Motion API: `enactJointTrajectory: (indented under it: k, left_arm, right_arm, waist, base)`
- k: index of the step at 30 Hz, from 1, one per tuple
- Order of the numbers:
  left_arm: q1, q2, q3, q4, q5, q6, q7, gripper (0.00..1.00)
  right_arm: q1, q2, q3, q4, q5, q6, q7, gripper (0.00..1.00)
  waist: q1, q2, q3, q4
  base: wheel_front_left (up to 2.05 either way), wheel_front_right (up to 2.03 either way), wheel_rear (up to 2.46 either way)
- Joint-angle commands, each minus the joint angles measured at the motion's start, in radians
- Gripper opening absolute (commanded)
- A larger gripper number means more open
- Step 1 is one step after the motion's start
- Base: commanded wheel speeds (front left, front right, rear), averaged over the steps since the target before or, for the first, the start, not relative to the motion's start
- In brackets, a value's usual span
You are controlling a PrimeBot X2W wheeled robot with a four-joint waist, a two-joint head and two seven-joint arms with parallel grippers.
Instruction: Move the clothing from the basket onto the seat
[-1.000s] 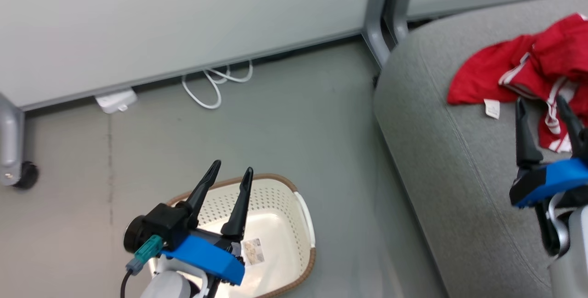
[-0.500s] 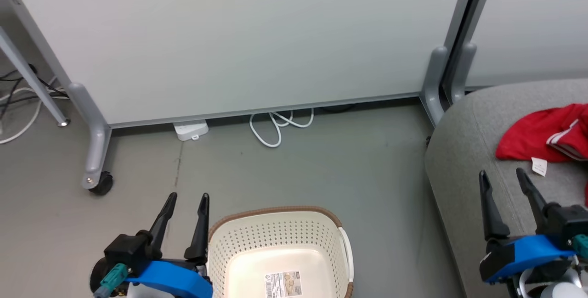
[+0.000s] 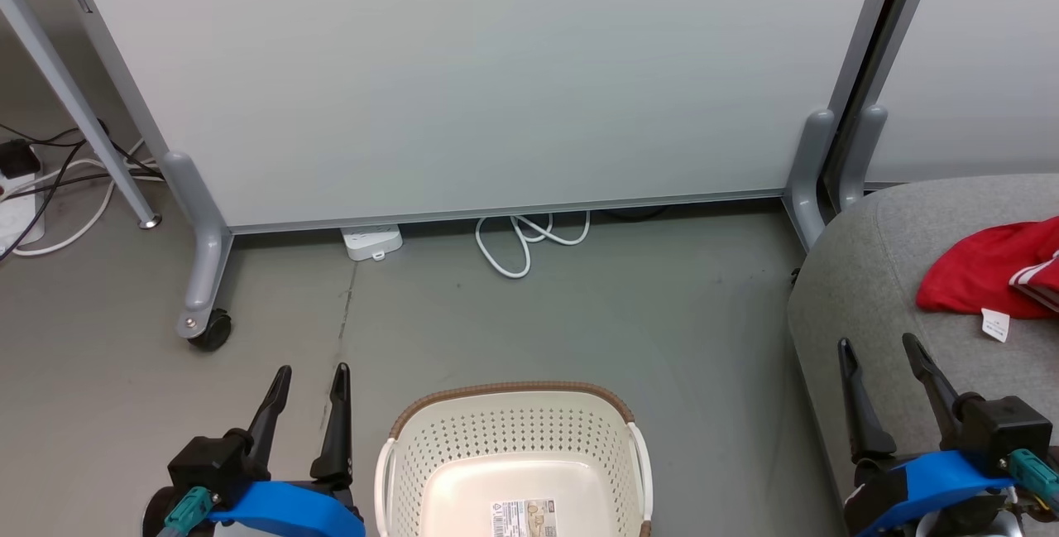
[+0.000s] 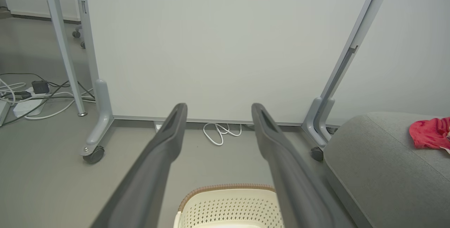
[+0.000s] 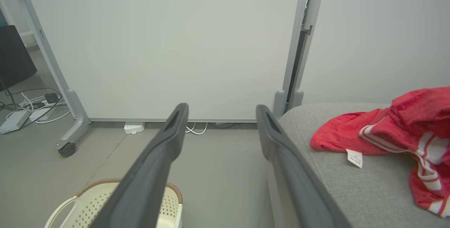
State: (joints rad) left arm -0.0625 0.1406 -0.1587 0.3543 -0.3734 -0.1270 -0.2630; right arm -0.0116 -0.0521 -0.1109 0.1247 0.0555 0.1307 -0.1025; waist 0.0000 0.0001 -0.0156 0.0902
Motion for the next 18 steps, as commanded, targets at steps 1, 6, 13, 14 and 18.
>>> enactJointTrajectory:
  k: [1, 6, 13, 14, 18]
  left_arm:
    - [0.01, -0.004, 0.002, 0.003, 0.007, -0.004, -0.003, 1.0]
    - [0.006, -0.007, -0.005, 0.01, 0.011, -0.004, -0.003, 1.0]
    - [0.01, -0.008, -0.008, 0.017, 0.005, -0.004, -0.003, 1.0]
    - [0.01, -0.007, -0.007, 0.018, 0.006, -0.004, -0.003, 1.0]
    - [0.003, -0.01, -0.009, 0.021, 0.005, -0.002, 0.001, 0.0]
  right_arm:
    - [0.019, 0.002, 0.001, 0.002, 0.009, 0.0, -0.006, 1.0]
    - [0.017, 0.002, 0.005, 0.009, 0.02, 0.0, -0.008, 1.0]
    - [0.016, 0.002, 0.01, 0.02, 0.027, 0.0, -0.013, 1.0]
    - [0.016, 0.002, 0.011, 0.021, 0.027, 0.0, -0.014, 1.0]
    - [0.0, 0.001, 0.01, 0.023, 0.028, 0.0, -0.009, 0.0]
  waist:
    - [0.0, -0.0001, 0.001, 0.004]
    - [0.0, -0.0001, 0.005, 0.011]
    - [0.0, -0.0001, 0.004, 0.017]
    - [0.0, -0.0001, 0.004, 0.017]
    - [0.0001, -0.0001, 0.004, 0.017]
  base:
    - [0.0, 0.0, 0.0]
    - [0.0, 0.0, 0.0]
    - [0.0, 0.0, 0.0]
    - [0.0, 0.0, 0.0]
    - [0.0, 0.0, 0.0]
